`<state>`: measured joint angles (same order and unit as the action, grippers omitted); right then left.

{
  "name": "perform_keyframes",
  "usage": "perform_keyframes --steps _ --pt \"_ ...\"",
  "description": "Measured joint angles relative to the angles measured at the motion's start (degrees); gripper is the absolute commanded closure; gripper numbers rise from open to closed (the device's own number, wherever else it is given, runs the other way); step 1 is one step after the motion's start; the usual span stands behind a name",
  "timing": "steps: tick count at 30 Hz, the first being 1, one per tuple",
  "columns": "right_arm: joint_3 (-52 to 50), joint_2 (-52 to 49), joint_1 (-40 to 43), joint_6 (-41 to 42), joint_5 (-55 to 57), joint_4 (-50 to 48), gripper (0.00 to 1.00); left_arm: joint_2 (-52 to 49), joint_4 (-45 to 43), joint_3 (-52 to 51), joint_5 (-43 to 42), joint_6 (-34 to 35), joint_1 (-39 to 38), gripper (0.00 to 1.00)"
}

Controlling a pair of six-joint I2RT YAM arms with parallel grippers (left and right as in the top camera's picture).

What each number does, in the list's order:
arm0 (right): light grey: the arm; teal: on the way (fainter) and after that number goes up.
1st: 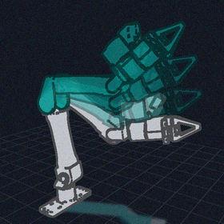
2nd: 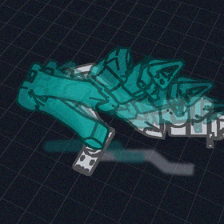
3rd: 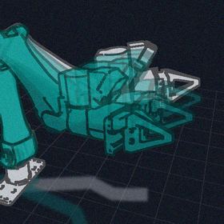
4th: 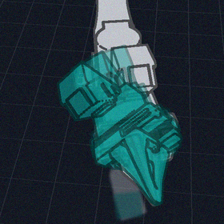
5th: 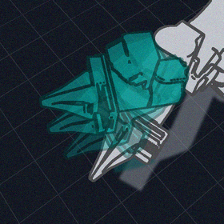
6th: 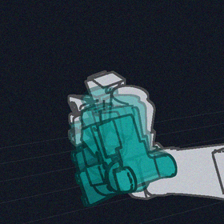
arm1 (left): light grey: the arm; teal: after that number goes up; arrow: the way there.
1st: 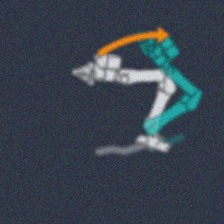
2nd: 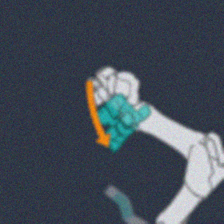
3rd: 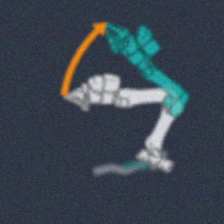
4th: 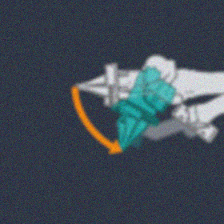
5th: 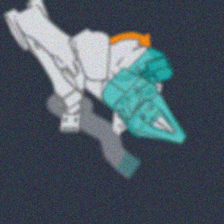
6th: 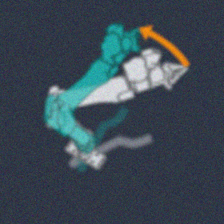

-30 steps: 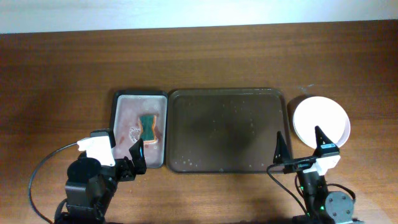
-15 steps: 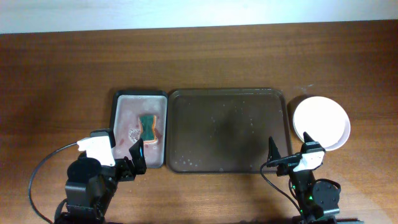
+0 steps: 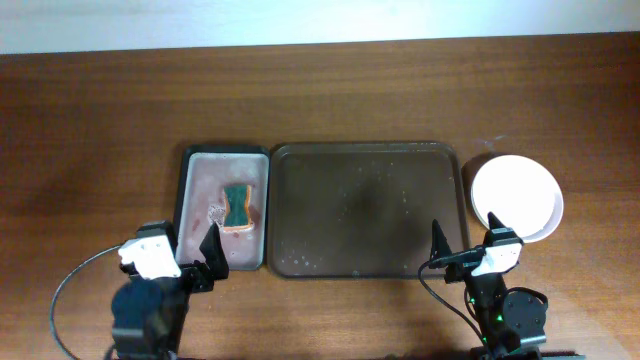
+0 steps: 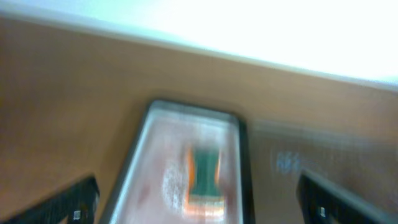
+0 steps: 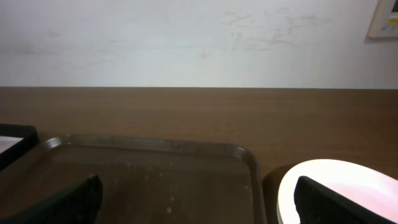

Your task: Clean dirty plates on tray and stack at the side

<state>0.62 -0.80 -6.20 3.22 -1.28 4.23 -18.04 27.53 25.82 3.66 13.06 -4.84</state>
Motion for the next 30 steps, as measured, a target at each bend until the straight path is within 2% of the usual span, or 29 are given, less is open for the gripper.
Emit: perform_keyframes --steps 2,7,8,11,15,30 --pt "0.0 0.0 0.0 0.0 0.0 0.0 0.01 5.0 -6.5 -6.1 0.0 -0.1 0.8 0.01" --pt "0.0 0.0 0.0 0.0 0.0 0.0 0.01 15.5 -29.4 -21.8 0.0 -1.8 1.3 0.00" --pt "0.0 0.0 0.0 0.0 0.0 0.0 0.01 16.4 -31.3 -23.2 0.0 -2.9 1.3 0.01" --pt "0.0 0.0 0.0 0.0 0.0 0.0 0.01 17.2 -30.2 -24.6 -0.3 -6.8 1.4 0.01" --pt "0.0 0.0 0.0 0.0 0.0 0.0 0.01 17.4 -23.0 -25.1 -0.7 -8.9 1.4 0.01" --pt "0.0 0.0 0.0 0.0 0.0 0.0 0.01 17.4 -23.0 -25.1 -0.7 -10.1 1.5 0.01"
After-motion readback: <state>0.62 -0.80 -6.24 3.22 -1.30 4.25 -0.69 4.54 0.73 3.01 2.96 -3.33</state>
